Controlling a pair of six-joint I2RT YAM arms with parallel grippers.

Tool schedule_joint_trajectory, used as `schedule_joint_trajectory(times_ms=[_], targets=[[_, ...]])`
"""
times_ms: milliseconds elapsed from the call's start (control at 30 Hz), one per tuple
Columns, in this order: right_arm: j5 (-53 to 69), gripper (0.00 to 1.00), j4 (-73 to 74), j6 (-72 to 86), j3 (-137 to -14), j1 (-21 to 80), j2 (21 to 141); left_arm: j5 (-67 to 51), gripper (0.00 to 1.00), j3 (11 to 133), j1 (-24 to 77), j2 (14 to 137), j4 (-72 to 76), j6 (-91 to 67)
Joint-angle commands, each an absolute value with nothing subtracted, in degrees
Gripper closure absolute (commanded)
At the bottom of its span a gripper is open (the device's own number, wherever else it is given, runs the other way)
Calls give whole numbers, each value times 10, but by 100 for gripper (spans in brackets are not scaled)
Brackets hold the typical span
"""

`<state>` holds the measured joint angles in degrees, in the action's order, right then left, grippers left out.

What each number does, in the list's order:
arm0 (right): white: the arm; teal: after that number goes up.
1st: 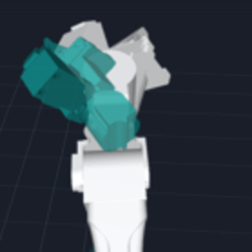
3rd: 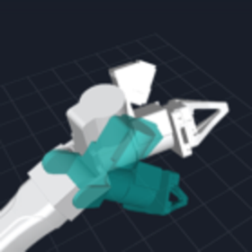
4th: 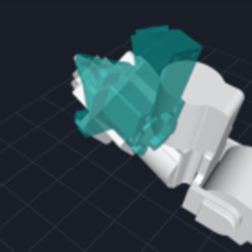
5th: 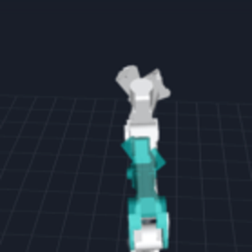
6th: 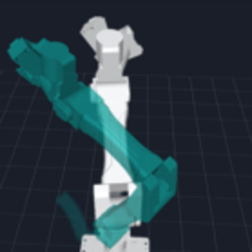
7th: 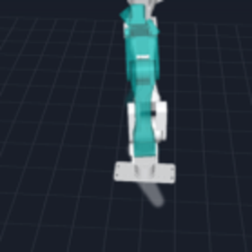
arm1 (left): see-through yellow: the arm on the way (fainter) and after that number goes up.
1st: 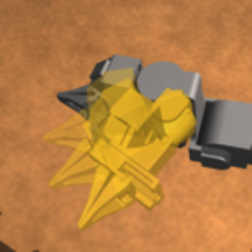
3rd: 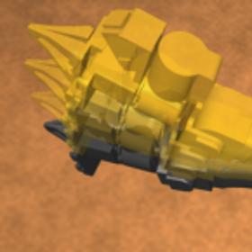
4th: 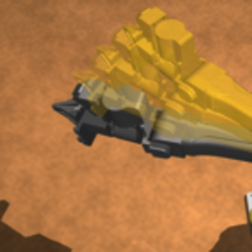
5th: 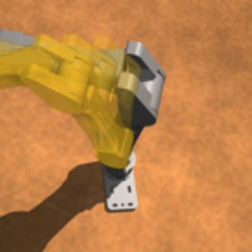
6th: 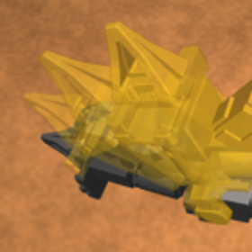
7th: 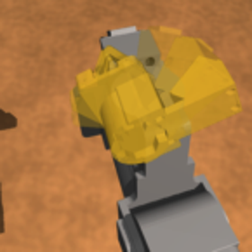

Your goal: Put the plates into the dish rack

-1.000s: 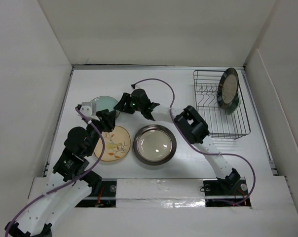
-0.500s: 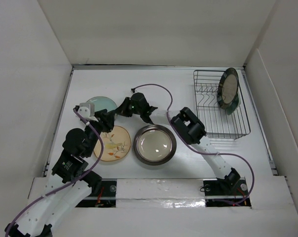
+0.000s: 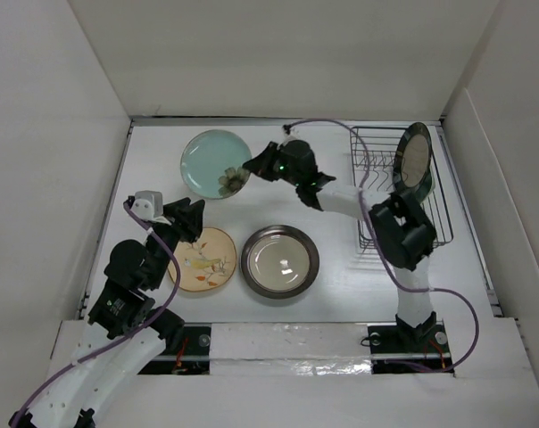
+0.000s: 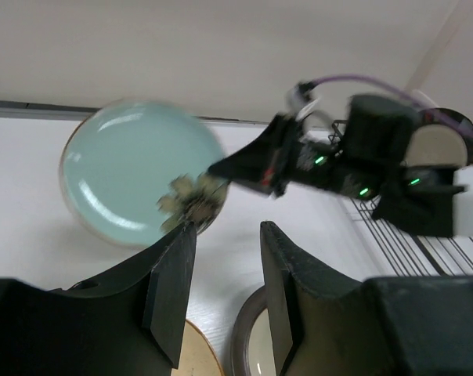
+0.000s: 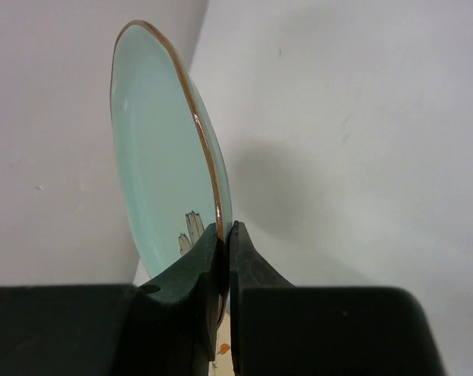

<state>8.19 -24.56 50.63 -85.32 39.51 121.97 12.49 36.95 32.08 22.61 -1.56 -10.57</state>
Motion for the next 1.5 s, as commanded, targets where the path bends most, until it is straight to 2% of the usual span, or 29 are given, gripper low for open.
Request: schedule_joint_trajectory(times_ms=[0, 133, 267, 367, 467, 533, 900, 1300, 1467], targets=[[27, 100, -389, 442, -813, 346, 1079, 108, 64, 372, 318, 221, 1, -110], [-55, 100, -324, 335, -721, 284, 942, 91, 64, 373, 318, 212, 3, -112], [-259, 100, -200, 188, -665, 239, 791, 73, 64, 375, 318, 200, 3, -116], [-364, 100, -108, 110, -667, 189, 745, 79, 64, 370, 318, 190, 5, -117], [-341, 100, -71, 103, -656, 110, 686, 72, 64, 372, 318, 192, 3, -119], [-340, 100, -61, 98, -652, 94, 669, 68, 64, 369, 318, 192, 7, -119], [-421, 100, 59, 11, -720, 82, 723, 52, 64, 370, 318, 204, 8, -121], [-523, 100, 70, -110, -813, 111, 816, 52, 64, 369, 318, 214, 8, -122], [-526, 100, 76, -139, -821, 111, 838, 55, 64, 368, 318, 214, 8, -122]])
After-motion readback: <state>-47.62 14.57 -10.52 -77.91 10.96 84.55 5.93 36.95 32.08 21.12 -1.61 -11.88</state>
